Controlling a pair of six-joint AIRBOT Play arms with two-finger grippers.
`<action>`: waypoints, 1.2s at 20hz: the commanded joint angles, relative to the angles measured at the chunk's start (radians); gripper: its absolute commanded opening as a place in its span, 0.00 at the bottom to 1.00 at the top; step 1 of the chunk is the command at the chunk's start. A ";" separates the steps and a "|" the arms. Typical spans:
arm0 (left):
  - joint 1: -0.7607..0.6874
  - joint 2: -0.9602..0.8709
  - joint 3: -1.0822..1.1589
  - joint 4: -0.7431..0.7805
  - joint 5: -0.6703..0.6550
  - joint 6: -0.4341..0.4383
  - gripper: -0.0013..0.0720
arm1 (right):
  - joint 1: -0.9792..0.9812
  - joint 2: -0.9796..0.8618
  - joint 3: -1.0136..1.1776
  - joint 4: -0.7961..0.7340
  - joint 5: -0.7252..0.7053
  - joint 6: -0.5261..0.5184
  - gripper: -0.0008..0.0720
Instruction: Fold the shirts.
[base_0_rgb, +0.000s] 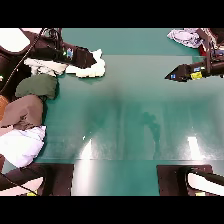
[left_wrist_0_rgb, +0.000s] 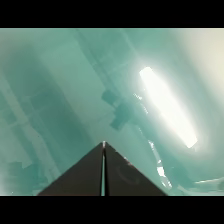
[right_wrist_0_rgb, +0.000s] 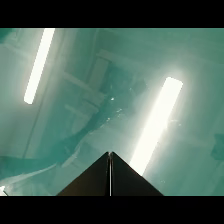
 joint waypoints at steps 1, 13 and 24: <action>0.000 -0.001 -0.001 0.000 0.000 0.000 0.05 | -0.001 -0.002 0.001 0.001 0.001 0.000 0.03; 0.000 0.000 -0.001 0.000 0.078 0.000 0.05 | -0.001 -0.006 0.001 0.008 -0.006 0.000 0.02; 0.184 -0.251 -0.001 0.416 0.309 -0.291 0.77 | 0.000 -0.006 0.001 0.034 0.006 0.001 0.03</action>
